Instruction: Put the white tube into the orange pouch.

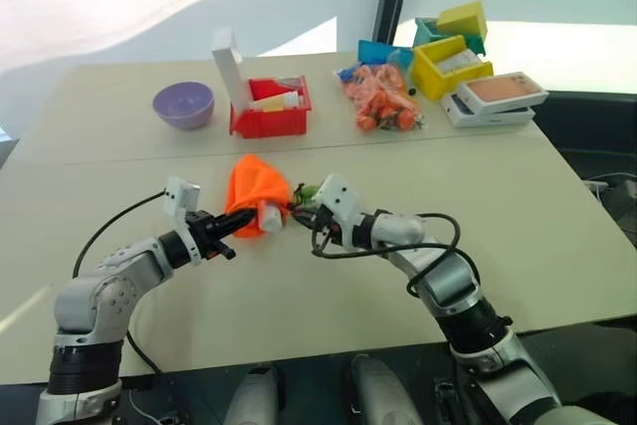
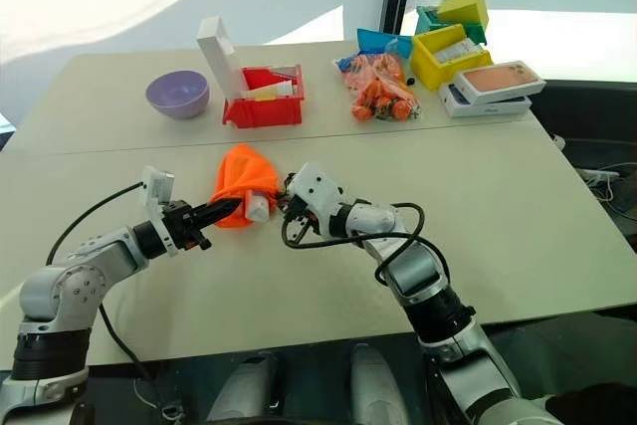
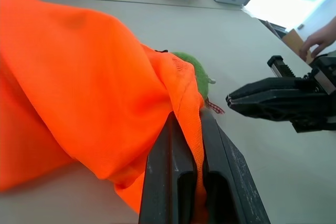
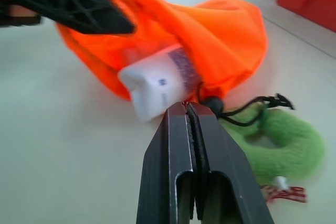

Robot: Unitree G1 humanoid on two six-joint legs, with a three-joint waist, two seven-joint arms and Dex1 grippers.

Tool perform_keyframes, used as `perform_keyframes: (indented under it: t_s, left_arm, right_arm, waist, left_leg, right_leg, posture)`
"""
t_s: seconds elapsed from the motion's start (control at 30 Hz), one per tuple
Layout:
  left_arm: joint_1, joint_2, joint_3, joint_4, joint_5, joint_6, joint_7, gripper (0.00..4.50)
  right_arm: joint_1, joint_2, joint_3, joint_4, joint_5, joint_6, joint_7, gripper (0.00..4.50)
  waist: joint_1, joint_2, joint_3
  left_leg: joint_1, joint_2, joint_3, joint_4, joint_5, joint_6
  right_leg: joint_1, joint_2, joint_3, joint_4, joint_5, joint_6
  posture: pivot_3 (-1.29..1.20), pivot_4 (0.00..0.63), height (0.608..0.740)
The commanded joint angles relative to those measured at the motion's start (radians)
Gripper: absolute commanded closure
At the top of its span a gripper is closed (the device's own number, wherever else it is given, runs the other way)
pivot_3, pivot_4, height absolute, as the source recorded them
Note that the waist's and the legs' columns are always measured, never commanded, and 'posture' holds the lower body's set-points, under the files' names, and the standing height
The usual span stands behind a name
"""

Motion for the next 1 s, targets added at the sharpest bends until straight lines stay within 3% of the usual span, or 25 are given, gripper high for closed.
perform_keyframes:
  t_s: [0.03, 0.67, 1.0]
  left_arm:
    - [-0.008, 0.016, 0.015, -0.033, -0.016, -0.002, -0.002, 4.50]
    - [0.065, 0.074, -0.041, -0.100, -0.003, -0.006, -0.043, 4.50]
    - [0.092, 0.118, -0.074, -0.120, 0.026, -0.029, -0.075, 4.50]
  right_arm:
    - [-0.028, 0.060, 0.039, 0.022, -0.013, -0.006, -0.024, 4.44]
    - [-0.135, 0.282, -0.011, 0.370, -0.136, -0.230, -0.286, 4.44]
    - [-0.120, 0.274, -0.016, 0.336, -0.145, -0.230, -0.267, 4.44]
  waist:
    - [0.001, 0.000, 0.000]
    - [0.000, 0.000, 0.000]
    - [0.001, 0.000, 0.000]
  left_leg:
    - [0.000, 0.000, 0.000, 0.000, 0.000, 0.000]
    - [-0.001, 0.000, -0.001, -0.001, 0.000, 0.000]
    - [-0.001, 0.000, -0.002, -0.005, 0.000, 0.000]
  right_leg:
    - [0.000, 0.000, 0.000, 0.000, 0.000, 0.000]
    - [-0.001, -0.002, 0.001, -0.001, 0.000, 0.000]
    - [-0.002, -0.002, 0.001, -0.002, 0.000, 0.000]
  posture:
    - [0.00, 0.150, 0.740]
    - [0.00, 0.150, 0.740]
    - [0.00, 0.150, 0.740]
